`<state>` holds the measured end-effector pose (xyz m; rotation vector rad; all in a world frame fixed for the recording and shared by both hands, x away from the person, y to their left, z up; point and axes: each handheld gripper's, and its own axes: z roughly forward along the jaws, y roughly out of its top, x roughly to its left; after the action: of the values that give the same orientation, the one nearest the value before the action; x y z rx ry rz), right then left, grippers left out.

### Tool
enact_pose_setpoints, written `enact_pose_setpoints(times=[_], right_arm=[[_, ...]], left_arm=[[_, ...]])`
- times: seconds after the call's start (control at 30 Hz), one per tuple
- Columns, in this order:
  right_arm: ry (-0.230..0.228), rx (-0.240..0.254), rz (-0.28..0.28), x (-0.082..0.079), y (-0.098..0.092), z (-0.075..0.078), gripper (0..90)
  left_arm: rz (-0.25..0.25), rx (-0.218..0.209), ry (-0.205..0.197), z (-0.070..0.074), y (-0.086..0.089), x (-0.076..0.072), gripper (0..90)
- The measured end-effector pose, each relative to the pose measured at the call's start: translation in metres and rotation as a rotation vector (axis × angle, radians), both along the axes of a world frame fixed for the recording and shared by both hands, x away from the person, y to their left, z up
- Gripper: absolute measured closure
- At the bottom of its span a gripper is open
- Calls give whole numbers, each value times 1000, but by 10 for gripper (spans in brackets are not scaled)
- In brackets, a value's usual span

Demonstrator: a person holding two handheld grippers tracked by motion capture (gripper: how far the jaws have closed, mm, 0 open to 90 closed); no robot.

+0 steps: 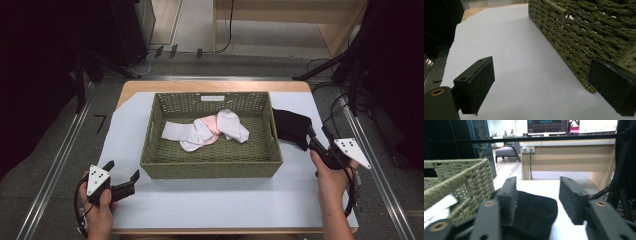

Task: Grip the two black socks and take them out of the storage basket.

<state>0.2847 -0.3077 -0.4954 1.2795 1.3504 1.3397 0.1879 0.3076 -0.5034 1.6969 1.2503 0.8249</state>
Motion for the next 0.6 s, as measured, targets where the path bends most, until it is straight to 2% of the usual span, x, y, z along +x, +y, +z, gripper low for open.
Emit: enact_pose_setpoints(times=[0.07, 0.17, 0.23, 0.37, 0.43, 0.53, 0.6], right_arm=[[12, -7, 5, -5, -3, -1, 405], [39, 32, 15, -12, -6, -2, 296], [39, 16, 16, -17, -9, -2, 246], [35, 46, 40, -27, -15, -2, 171], [38, 33, 58, -32, -18, -2, 149], [53, -14, 89, -40, -21, -2, 142], [57, -21, 94, -45, -23, -2, 141]], left_arm=[[0, 1, -2, 0, 0, 0, 84], [1, 1, -1, 0, 0, 0, 84], [0, 2, -2, 0, 0, 0, 84], [1, 4, -1, 0, 0, 0, 84], [0, 5, -1, 0, 0, 0, 84], [1, 4, -4, 0, 0, 0, 84], [1, 5, -5, 0, 0, -1, 84]])
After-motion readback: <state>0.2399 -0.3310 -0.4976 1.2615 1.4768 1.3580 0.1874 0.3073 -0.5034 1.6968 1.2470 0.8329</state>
